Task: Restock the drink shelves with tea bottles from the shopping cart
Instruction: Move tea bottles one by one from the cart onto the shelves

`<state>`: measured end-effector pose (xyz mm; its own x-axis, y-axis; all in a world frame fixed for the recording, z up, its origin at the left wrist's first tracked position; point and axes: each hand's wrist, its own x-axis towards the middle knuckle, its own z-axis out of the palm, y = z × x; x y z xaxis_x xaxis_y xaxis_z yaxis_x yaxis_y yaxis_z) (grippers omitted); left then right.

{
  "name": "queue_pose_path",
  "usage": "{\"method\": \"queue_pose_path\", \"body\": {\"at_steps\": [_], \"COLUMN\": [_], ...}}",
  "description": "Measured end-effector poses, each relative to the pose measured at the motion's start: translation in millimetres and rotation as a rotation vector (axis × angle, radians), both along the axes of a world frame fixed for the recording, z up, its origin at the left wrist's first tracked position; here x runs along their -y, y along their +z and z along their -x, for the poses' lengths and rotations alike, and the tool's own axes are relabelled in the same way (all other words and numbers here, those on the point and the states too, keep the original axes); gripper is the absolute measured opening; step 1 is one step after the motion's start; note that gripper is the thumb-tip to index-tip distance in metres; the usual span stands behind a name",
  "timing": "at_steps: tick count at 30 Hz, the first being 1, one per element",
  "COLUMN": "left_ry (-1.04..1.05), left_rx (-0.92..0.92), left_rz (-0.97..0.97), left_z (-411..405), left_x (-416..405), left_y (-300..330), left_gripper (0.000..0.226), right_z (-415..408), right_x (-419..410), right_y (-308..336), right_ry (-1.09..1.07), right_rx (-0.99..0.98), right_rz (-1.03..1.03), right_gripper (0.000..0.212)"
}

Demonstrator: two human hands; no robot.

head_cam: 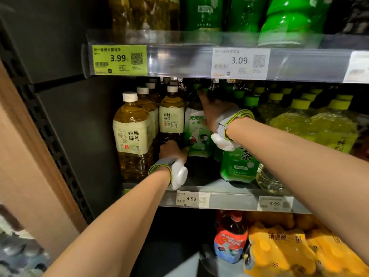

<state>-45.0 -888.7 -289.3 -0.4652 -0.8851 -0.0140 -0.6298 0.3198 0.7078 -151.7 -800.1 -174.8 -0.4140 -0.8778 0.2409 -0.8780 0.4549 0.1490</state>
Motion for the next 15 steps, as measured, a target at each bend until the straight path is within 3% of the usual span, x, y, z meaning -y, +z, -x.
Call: {"method": "queue_pose_path", "body": {"at_steps": [4, 10, 15], "left_ry": [0.009, 0.006, -0.097], "left_rx": [-0.038, -0.245, -0.305], "left_rz": [0.036, -0.026, -0.009], "left_z": [-16, -40, -57], "left_x": [-15, -33, -54], "left_y": [3, 14, 32], "left_gripper": [0.036, 0.025, 0.039], "right_z": [-18, -46, -57], "right_x": [-28, -77, -108], "right_y": [-2, 2, 5], "right_ry": [-0.012, 0.046, -0.003], "right_rx": [-0.064, 0.135, 0.266], "right_rz": [0.070, 0.213, 0.361], "right_gripper": [0.069, 0.028, 0.031]}}
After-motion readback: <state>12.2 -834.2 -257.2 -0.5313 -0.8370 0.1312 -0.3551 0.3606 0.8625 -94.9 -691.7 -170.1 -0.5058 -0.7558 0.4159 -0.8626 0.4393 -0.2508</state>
